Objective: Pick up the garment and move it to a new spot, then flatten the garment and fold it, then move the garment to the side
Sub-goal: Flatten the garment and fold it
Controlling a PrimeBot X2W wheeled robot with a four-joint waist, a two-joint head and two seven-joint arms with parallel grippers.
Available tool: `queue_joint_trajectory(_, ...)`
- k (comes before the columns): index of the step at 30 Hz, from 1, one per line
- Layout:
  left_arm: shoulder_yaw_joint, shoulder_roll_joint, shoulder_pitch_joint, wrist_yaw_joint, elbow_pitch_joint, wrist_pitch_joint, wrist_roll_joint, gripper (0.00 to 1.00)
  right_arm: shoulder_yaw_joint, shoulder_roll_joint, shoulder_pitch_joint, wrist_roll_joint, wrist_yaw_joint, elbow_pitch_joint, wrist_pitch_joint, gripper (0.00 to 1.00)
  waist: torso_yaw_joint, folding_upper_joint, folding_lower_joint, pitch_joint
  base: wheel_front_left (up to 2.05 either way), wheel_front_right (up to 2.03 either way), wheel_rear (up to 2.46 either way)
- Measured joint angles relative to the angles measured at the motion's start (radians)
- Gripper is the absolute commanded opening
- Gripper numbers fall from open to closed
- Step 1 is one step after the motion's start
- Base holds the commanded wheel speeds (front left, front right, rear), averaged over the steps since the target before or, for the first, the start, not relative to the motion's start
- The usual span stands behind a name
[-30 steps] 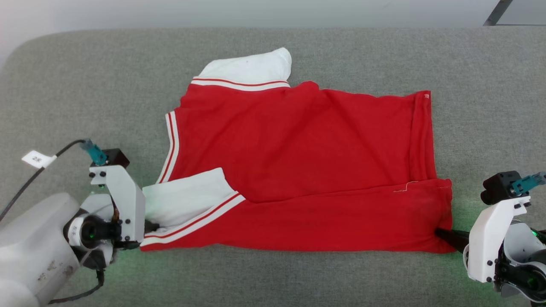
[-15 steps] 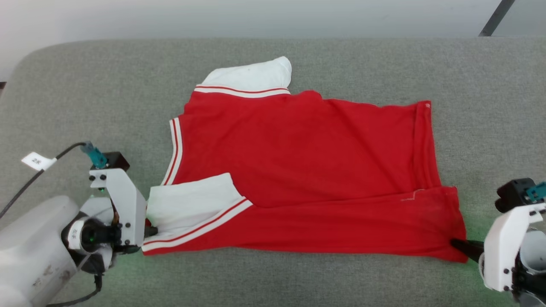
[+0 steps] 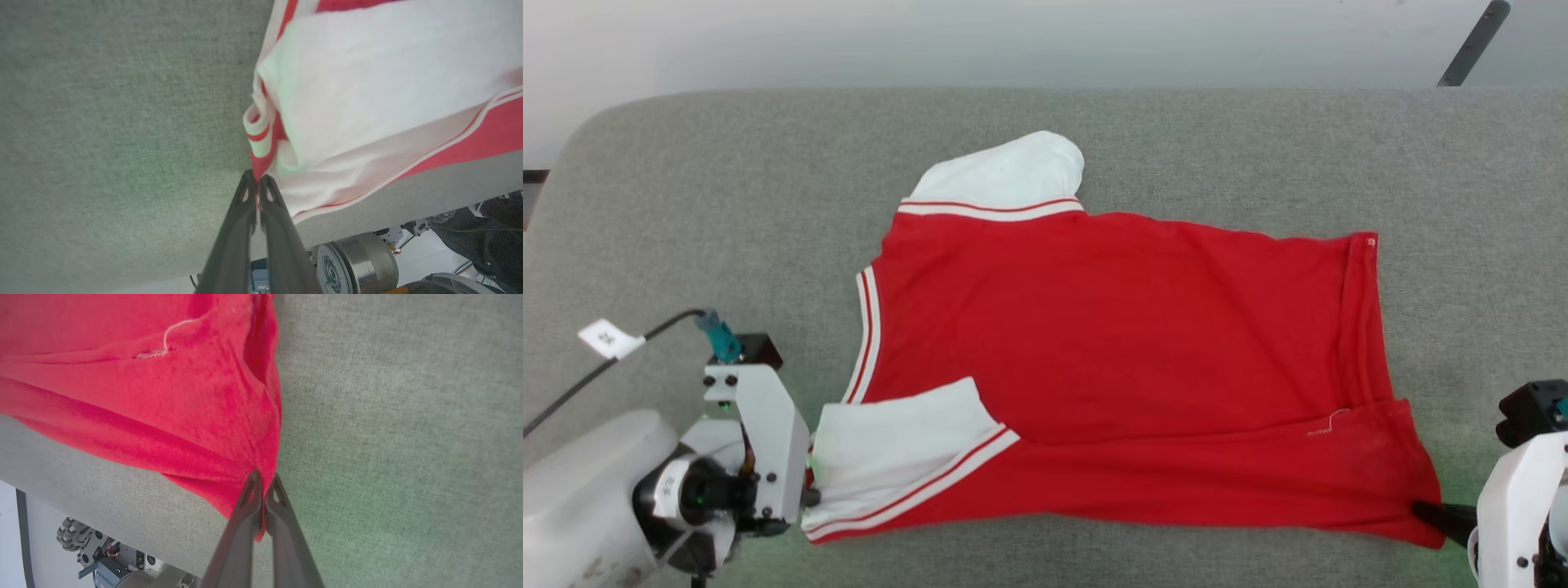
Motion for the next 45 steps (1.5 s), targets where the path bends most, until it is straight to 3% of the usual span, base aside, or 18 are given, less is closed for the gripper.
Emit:
queue_joint_trajectory(7, -0.004, 0.02, 0.024, 0.034, -0.042, 0.001, -0.002, 0.0, -0.021, 0.024, 0.012, -0.018, 0.0, -0.015, 0.008, 0.0, -0.01, 0.0, 0.0, 0.001, 0.0, 0.0, 0.0)
queue_joint_trajectory(8, -0.005, 0.02, 0.026, 0.037, -0.043, 0.0, -0.001, 0.09, -0.021, 0.026, 0.012, -0.023, 0.0, -0.016, 0.007, 0.0, -0.012, 0.0, 0.0, 0.001, 0.0, 0.0, 0.0)
queue_joint_trajectory(9, -0.004, 0.021, 0.026, 0.041, -0.044, -0.005, -0.001, 0.26, -0.019, 0.028, 0.012, -0.03, 0.0, -0.016, 0.004, 0.13, -0.014, 0.0, 0.0, 0.0, 0.0, 0.0, 0.0)
queue_joint_trajectory(10, -0.003, 0.021, 0.026, 0.041, -0.045, -0.013, -0.001, 0.46, -0.016, 0.029, 0.012, -0.033, 0.0, -0.016, 0.001, 0.33, -0.015, 0.0, 0.0, -0.002, 0.0, 0.0, 0.0)
queue_joint_trajectory(11, -0.002, 0.022, 0.027, 0.041, -0.046, -0.015, 0.0, 0.8, -0.014, 0.03, 0.012, -0.035, 0.0, -0.016, -0.002, 0.42, -0.017, 0.0, 0.0, -0.003, 0.0, 0.0, 0.0)
queue_joint_trajectory(12, -0.002, 0.023, 0.028, 0.043, -0.047, -0.017, 0.0, 1.0, -0.013, 0.031, 0.012, -0.036, 0.0, -0.017, -0.005, 0.49, -0.018, 0.0, 0.0, -0.006, 0.0, 0.0, 0.0)
queue_joint_trajectory(13, -0.001, 0.024, 0.029, 0.046, -0.05, -0.017, 0.0, 1.0, -0.013, 0.032, 0.012, -0.04, 0.0, -0.019, -0.014, 0.89, -0.02, 0.0, 0.0, -0.008, 0.0, 0.0, 0.0)
queue_joint_trajectory(14, 0.0, 0.026, 0.029, 0.046, -0.053, -0.017, 0.0, 1.0, -0.014, 0.032, 0.012, -0.042, 0.0, -0.02, -0.021, 1.0, -0.021, 0.0, 0.0001, -0.012, 0.0, 0.0, 0.0)
queue_joint_trajectory(23, 0.007, 0.072, -0.008, 0.049, -0.093, -0.013, 0.039, 1.0, -0.028, 0.04, 0.027, -0.061, 0.0, -0.072, -0.114, 1.0, -0.037, 0.0, 0.0001, -0.048, 0.0, 0.0, 0.0)
queue_joint_trajectory(29, 0.044, 0.069, -0.083, 0.02, -0.086, -0.051, 0.08, 1.0, 0.003, 0.026, 0.006, -0.11, 0.0, -0.159, -0.332, 1.0, -0.065, 0.0, 0.0001, -0.058, 0.0, 0.0, 0.0)
queue_joint_trajectory(33, 0.067, 0.048, -0.14, -0.017, -0.044, -0.095, 0.119, 1.0, 0.05, 0.002, -0.019, -0.161, 0.0, -0.191, -0.519, 1.0, -0.091, 0.0, 0.0, -0.056, 0.0, 0.0, 0.0)
queue_joint_trajectory(39, 0.091, -0.007, -0.236, -0.108, 0.058, -0.195, 0.21, 1.0, 0.077, -0.011, -0.079, -0.272, 0.0, -0.202, -0.786, 1.0, -0.132, 0.0, 0.0, -0.035, 0.0, 0.0, 0.0)
queue_joint_trajectory(45, 0.116, -0.067, -0.329, -0.185, 0.189, -0.262, 0.256, 1.0, 0.075, 0.02, -0.131, -0.367, 0.0, -0.2, -0.998, 1.0, -0.167, 0.0, 0.0, 0.012, 0.0, 0.0, 0.0)
